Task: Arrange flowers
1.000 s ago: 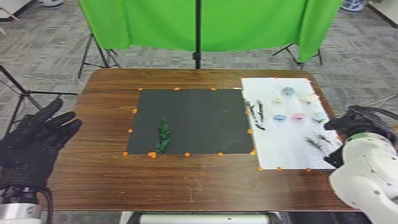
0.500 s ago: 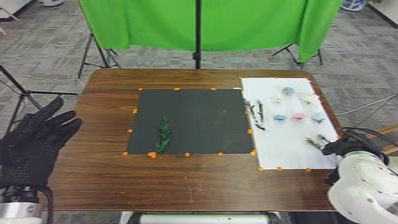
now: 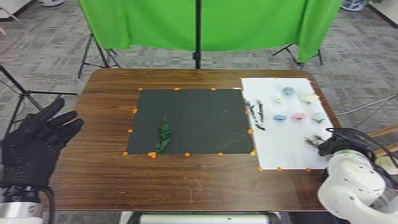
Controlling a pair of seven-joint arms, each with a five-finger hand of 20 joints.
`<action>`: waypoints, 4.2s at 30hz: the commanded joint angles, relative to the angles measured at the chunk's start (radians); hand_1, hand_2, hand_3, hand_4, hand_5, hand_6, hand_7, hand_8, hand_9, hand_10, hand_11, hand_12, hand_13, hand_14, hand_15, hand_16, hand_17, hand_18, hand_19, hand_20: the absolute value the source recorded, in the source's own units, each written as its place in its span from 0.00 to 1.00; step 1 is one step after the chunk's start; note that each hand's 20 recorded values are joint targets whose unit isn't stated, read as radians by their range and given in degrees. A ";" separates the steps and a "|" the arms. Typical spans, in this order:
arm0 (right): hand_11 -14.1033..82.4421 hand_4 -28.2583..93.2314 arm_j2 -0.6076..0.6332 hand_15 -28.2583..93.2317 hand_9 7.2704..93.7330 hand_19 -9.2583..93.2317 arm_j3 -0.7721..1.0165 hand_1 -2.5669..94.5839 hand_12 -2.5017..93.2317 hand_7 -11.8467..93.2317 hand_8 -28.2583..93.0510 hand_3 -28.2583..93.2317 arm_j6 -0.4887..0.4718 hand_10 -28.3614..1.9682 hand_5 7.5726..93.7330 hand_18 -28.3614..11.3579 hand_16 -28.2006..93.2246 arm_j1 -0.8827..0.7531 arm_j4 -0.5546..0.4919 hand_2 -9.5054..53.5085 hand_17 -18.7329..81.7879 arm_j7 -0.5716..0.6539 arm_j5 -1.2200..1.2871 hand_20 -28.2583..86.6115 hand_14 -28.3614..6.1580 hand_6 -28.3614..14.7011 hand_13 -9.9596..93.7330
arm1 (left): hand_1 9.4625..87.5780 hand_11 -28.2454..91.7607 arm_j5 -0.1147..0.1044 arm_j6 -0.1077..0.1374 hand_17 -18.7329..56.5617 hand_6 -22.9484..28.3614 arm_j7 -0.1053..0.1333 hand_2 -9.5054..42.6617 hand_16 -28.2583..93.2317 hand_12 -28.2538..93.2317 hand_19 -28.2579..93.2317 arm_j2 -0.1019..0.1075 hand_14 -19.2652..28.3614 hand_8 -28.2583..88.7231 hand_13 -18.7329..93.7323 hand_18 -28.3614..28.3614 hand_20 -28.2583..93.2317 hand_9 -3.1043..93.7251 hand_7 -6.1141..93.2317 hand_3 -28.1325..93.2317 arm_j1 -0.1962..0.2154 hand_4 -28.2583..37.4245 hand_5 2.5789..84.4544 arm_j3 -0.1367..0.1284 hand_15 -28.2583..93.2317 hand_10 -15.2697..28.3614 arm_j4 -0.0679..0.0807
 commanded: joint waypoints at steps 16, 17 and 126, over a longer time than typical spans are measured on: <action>0.43 0.00 0.065 0.70 1.00 1.00 -0.094 0.62 0.24 0.30 0.28 0.79 0.256 0.66 0.92 0.25 0.40 0.056 0.028 0.00 0.70 -0.013 -0.158 0.46 0.66 0.65 0.95 | 0.13 0.49 -0.002 -0.002 0.11 0.64 -0.009 0.35 0.14 0.32 0.69 -0.010 0.99 0.17 0.37 0.90 0.35 0.37 0.18 0.87 0.018 0.00 0.42 -0.002 0.70 0.82 -0.001; 0.43 0.00 0.069 0.70 1.00 1.00 -0.097 0.62 0.23 0.30 0.28 0.79 0.258 0.66 0.92 0.25 0.40 0.070 0.019 0.00 0.70 -0.017 -0.162 0.46 0.66 0.65 0.95 | 0.13 0.49 -0.003 0.000 0.11 0.64 -0.006 0.35 0.14 0.32 0.69 -0.009 0.99 0.17 0.37 0.91 0.35 0.37 0.18 0.87 0.020 0.00 0.42 -0.003 0.70 0.82 -0.002; 0.40 0.07 -0.379 0.67 0.98 1.00 -0.789 0.23 0.20 0.22 0.15 0.81 -0.033 0.41 0.71 0.20 0.39 0.786 0.155 0.30 0.78 -0.087 0.285 0.50 0.65 0.40 0.98 | 0.13 0.49 0.028 -0.011 0.11 0.65 -0.078 0.34 0.14 0.33 0.69 0.052 0.98 0.18 0.36 0.90 0.35 0.37 0.17 0.87 -0.106 0.00 0.42 0.034 0.70 0.82 0.002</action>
